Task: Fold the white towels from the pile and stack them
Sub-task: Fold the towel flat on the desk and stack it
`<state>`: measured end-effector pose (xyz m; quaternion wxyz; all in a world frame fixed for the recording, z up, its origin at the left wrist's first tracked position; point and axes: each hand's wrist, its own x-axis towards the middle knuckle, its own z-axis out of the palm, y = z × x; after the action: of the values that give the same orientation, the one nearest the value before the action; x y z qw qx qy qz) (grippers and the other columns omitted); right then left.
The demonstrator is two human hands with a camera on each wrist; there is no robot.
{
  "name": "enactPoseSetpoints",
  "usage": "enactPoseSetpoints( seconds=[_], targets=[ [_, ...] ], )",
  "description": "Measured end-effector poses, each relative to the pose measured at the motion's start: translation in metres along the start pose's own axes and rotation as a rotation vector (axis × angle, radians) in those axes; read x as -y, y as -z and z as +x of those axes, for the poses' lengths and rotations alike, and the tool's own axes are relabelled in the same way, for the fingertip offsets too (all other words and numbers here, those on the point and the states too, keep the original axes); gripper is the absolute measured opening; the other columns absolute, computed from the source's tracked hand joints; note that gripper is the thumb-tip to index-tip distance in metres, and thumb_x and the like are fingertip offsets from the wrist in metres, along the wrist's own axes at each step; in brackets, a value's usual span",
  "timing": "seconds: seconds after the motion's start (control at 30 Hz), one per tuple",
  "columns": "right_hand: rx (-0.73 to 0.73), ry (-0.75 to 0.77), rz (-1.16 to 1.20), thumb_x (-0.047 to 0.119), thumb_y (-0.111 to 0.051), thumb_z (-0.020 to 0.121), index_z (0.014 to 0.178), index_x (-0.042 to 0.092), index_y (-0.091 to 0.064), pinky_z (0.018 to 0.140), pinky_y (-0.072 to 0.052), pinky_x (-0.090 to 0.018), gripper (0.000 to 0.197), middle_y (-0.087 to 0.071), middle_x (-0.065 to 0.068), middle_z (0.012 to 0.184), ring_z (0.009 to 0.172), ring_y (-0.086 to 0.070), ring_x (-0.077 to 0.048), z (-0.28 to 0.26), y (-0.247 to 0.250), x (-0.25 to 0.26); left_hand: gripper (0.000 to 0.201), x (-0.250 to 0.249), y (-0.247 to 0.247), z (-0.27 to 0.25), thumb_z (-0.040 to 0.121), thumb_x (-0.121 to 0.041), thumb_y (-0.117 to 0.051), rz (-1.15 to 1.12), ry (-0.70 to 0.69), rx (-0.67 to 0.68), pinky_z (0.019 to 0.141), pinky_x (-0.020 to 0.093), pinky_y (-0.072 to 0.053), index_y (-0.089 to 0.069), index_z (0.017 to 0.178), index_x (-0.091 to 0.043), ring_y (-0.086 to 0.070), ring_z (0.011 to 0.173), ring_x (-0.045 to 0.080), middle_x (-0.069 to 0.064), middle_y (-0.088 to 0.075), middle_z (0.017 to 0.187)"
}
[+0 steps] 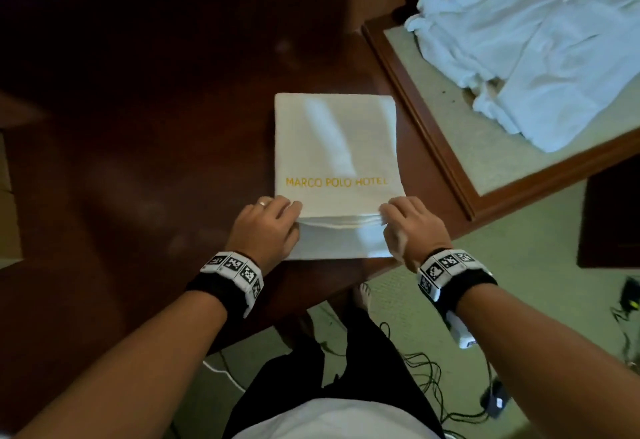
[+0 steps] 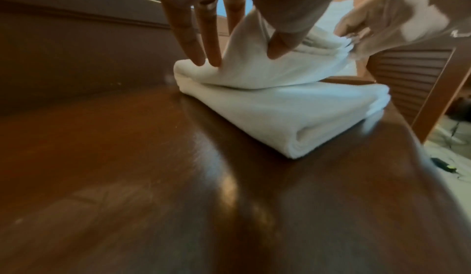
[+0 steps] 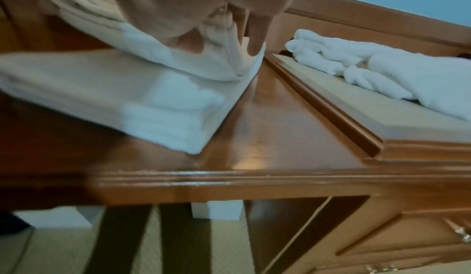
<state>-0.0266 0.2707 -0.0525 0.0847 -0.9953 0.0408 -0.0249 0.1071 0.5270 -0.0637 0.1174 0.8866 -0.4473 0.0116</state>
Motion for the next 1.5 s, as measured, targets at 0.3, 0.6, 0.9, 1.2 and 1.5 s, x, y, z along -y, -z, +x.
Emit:
enactPoseSetpoints(
  seconds=[0.3,0.6,0.9,1.2,1.5],
  targets=[
    [0.194,0.024,-0.050,0.014,-0.067,0.074,0.104,0.010,-0.062,0.083,-0.051,-0.044,0.031,-0.057,-0.011,0.100,0.090,-0.055,-0.034,-0.041,-0.028,-0.002,0.033,-0.011,-0.024,-0.031,0.072,-0.023,-0.071,0.093,-0.056,0.217,0.053,0.039,-0.050,-0.062,0.101,-0.011,-0.058,0.081,0.035,0.013,-0.060,0.101],
    [0.220,0.113,-0.065,0.021,-0.057,0.066,0.100,0.011,-0.063,0.076,-0.049,-0.039,0.036,-0.056,-0.007,0.096,0.085,-0.053,-0.031,-0.056,-0.014,-0.003,0.035,-0.011,-0.024,-0.062,0.087,-0.036,-0.055,0.050,-0.152,0.096,0.064,0.040,-0.050,-0.060,0.112,-0.012,-0.060,0.086,0.034,0.012,-0.061,0.112],
    [0.261,0.006,-0.018,0.009,-0.080,0.052,0.084,0.013,-0.051,0.054,-0.044,-0.037,0.043,-0.053,-0.008,0.082,0.071,-0.051,-0.031,-0.039,-0.013,-0.001,0.020,-0.020,-0.027,-0.049,0.074,-0.010,-0.068,0.159,-0.124,0.081,0.056,0.039,-0.038,-0.054,0.088,-0.016,-0.051,0.068,0.031,0.011,-0.054,0.085],
    [0.196,-0.023,0.067,0.042,-0.044,0.071,0.088,0.017,-0.054,0.064,-0.038,-0.035,0.032,-0.056,0.000,0.084,0.078,-0.051,-0.027,-0.024,0.003,0.009,0.054,-0.026,-0.006,-0.018,0.087,-0.067,-0.049,0.034,-0.019,0.121,0.070,0.040,-0.043,-0.064,0.094,-0.015,-0.057,0.080,0.031,0.006,-0.060,0.092],
    [0.328,-0.192,-0.007,0.065,-0.020,0.097,0.158,0.032,-0.005,0.119,-0.015,-0.050,0.070,0.009,0.002,0.166,0.153,0.005,-0.022,-0.012,-0.048,0.016,0.078,-0.031,-0.048,-0.005,0.094,-0.069,-0.022,0.005,0.180,0.328,0.118,0.054,-0.017,-0.009,0.159,-0.029,-0.005,0.155,0.021,0.000,0.000,0.168]
  ],
)
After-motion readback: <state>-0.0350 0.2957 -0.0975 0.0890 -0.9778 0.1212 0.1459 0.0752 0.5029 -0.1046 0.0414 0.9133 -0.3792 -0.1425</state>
